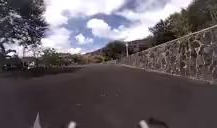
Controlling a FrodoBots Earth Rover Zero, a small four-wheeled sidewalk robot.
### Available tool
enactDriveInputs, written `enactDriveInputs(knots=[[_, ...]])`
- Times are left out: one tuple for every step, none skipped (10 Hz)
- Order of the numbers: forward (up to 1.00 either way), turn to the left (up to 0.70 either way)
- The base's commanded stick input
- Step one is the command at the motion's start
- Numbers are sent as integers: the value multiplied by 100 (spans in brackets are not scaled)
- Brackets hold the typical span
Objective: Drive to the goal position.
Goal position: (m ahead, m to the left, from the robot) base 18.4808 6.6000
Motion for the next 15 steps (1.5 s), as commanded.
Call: enactDriveInputs(knots=[[50, -25], [50, -25], [50, -25], [50, -25], [50, -25], [50, -25], [50, -25], [50, 0], [50, 0], [50, 0], [50, 0], [50, 0], [50, 0], [50, 0], [50, 0]])
